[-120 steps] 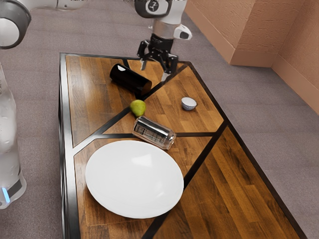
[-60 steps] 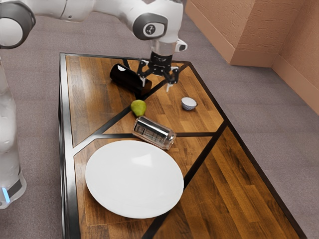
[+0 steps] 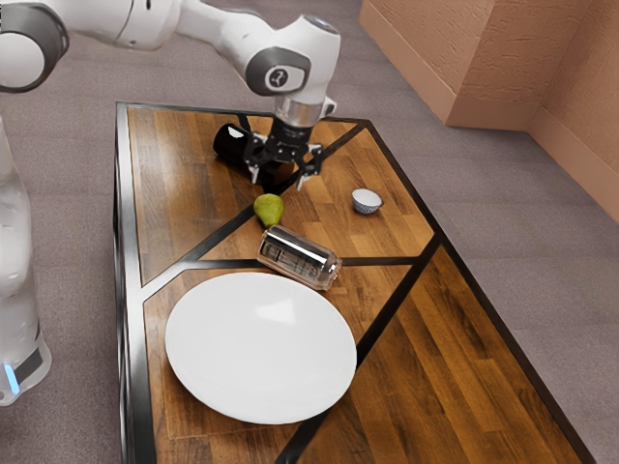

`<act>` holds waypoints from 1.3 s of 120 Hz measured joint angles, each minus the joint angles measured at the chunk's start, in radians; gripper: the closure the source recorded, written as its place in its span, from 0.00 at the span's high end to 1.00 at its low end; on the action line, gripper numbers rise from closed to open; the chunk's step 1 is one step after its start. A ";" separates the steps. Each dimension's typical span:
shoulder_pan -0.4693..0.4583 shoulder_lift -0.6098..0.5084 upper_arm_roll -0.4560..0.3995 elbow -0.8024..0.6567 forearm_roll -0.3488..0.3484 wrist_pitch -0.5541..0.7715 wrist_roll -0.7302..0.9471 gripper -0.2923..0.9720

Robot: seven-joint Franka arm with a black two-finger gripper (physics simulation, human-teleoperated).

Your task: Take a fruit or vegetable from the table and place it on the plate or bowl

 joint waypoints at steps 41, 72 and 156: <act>-0.003 0.093 0.002 -0.002 0.001 0.038 -0.068 0.77; 0.003 0.147 0.004 0.014 -0.002 0.055 -0.097 0.77; -0.002 0.203 0.014 0.040 0.000 0.042 -0.124 0.57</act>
